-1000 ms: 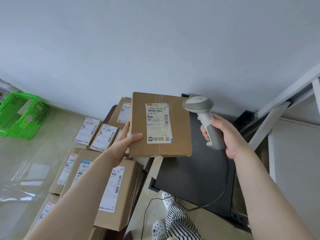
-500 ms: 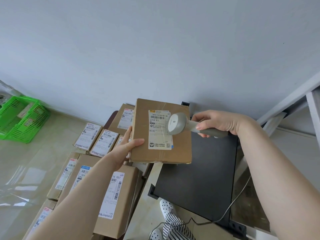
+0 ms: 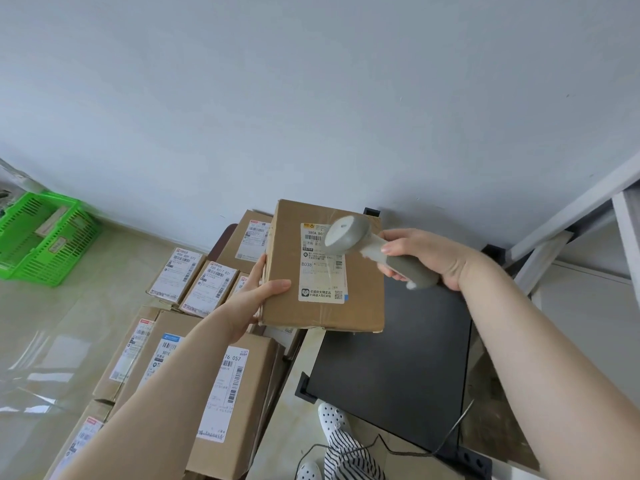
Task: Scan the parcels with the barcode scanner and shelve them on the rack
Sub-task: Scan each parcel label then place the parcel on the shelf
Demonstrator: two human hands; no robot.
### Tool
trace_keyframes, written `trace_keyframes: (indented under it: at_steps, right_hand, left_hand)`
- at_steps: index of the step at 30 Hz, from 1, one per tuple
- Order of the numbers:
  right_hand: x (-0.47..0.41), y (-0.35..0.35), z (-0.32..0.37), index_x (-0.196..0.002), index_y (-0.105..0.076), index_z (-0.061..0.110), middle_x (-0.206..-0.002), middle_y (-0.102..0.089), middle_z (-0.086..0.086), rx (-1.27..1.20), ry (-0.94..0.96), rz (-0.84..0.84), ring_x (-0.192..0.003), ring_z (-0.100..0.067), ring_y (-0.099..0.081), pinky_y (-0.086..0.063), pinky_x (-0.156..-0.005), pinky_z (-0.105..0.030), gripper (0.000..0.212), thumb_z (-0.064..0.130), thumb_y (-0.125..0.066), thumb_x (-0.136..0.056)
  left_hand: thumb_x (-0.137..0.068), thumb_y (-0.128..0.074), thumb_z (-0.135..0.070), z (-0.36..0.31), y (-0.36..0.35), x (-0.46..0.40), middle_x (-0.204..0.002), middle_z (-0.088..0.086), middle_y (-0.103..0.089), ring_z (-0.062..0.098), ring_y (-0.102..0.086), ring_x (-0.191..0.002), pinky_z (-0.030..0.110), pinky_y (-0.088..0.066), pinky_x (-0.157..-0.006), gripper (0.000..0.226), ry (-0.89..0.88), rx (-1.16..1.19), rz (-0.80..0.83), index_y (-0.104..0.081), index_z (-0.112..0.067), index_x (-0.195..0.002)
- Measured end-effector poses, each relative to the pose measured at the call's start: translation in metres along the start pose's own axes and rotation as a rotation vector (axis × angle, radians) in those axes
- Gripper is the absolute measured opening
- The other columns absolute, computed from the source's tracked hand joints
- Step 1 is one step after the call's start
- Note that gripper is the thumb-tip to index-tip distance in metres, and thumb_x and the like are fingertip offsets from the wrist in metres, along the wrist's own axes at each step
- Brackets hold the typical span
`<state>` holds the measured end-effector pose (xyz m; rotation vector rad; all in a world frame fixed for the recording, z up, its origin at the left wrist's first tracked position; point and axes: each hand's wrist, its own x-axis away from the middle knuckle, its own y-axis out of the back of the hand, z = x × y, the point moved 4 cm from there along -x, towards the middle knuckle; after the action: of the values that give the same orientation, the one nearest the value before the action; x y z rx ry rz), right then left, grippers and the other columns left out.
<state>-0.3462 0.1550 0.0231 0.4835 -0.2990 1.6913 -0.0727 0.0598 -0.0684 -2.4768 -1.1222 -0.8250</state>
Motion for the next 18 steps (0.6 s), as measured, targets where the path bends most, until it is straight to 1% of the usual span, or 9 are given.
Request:
trace_keyframes:
  at_steps: [2,5,8,10,12,14,16,18]
  right_hand:
    - [-0.006,-0.019,0.000,-0.111,-0.057,0.003,-0.071,-0.059,-0.002,-0.174,0.030,-0.042,-0.061,-0.014,-0.048,-0.043,-0.058,-0.025,0.054,0.046,-0.060,-0.079]
    - [-0.013,-0.049,-0.006,-0.113,-0.060,0.004,-0.070,-0.060,-0.001,-0.497,-0.068,-0.187,-0.060,-0.012,-0.050,-0.046,-0.057,-0.023,0.041,0.040,-0.054,-0.092]
    - [-0.015,-0.077,-0.012,-0.106,-0.065,0.008,-0.070,-0.062,-0.001,-0.848,-0.160,-0.310,-0.056,-0.011,-0.053,-0.045,-0.053,-0.022,0.034,0.037,-0.056,-0.092]
    - [-0.015,-0.089,-0.014,-0.105,-0.064,0.008,-0.072,-0.062,-0.001,-0.983,-0.168,-0.374,-0.054,-0.009,-0.054,-0.045,-0.050,-0.021,0.033,0.037,-0.057,-0.091]
    - [-0.014,-0.096,-0.015,-0.104,-0.065,0.010,-0.075,-0.063,-0.001,-1.032,-0.170,-0.421,-0.055,-0.009,-0.057,-0.046,-0.052,-0.021,0.032,0.037,-0.058,-0.089]
    - [-0.011,-0.100,-0.015,-0.099,-0.065,0.011,-0.075,-0.063,-0.001,-1.029,-0.175,-0.450,-0.055,-0.009,-0.055,-0.045,-0.056,-0.023,0.030,0.038,-0.058,-0.088]
    - [-0.008,-0.102,-0.014,-0.094,-0.066,0.013,-0.073,-0.063,0.000,-1.020,-0.181,-0.455,-0.054,-0.009,-0.054,-0.044,-0.057,-0.023,0.029,0.040,-0.057,-0.088]
    - [-0.005,-0.104,-0.013,-0.094,-0.067,0.013,-0.073,-0.063,0.000,-1.009,-0.187,-0.446,-0.055,-0.009,-0.053,-0.044,-0.058,-0.023,0.031,0.042,-0.056,-0.088]
  left_hand:
    - [-0.055,-0.082,-0.059,0.000,0.000,-0.001,-0.138,-0.006,-0.060,0.024,-0.060,-0.125,0.062,-0.043,-0.107,0.114,0.005,0.000,0.001,-0.022,-0.056,-0.152]
    - [-0.055,-0.083,-0.058,0.001,-0.002,-0.003,-0.138,-0.005,-0.061,0.024,-0.060,-0.125,0.062,-0.042,-0.109,0.114,0.013,0.002,0.001,-0.023,-0.056,-0.152]
    - [-0.056,-0.084,-0.058,0.002,-0.002,-0.004,-0.138,-0.006,-0.061,0.025,-0.060,-0.125,0.062,-0.041,-0.110,0.114,0.021,0.004,-0.001,-0.022,-0.057,-0.152]
    - [-0.056,-0.084,-0.059,0.002,-0.002,-0.004,-0.138,-0.006,-0.061,0.024,-0.060,-0.125,0.062,-0.041,-0.109,0.115,0.025,0.003,0.000,-0.021,-0.057,-0.152]
    - [-0.056,-0.084,-0.060,0.001,-0.002,-0.004,-0.137,-0.006,-0.061,0.024,-0.060,-0.124,0.062,-0.041,-0.109,0.115,0.026,0.000,0.001,-0.021,-0.057,-0.152]
    - [-0.056,-0.084,-0.060,0.001,-0.002,-0.004,-0.137,-0.006,-0.061,0.024,-0.060,-0.124,0.061,-0.041,-0.109,0.116,0.029,-0.002,-0.001,-0.020,-0.057,-0.153]
    - [-0.056,-0.083,-0.060,0.001,-0.002,-0.004,-0.137,-0.006,-0.061,0.023,-0.060,-0.123,0.060,-0.042,-0.109,0.116,0.027,-0.004,-0.005,-0.019,-0.056,-0.153]
    - [-0.056,-0.083,-0.060,0.002,-0.002,-0.004,-0.138,-0.005,-0.060,0.023,-0.060,-0.123,0.060,-0.043,-0.109,0.117,0.029,-0.001,-0.006,-0.018,-0.056,-0.153]
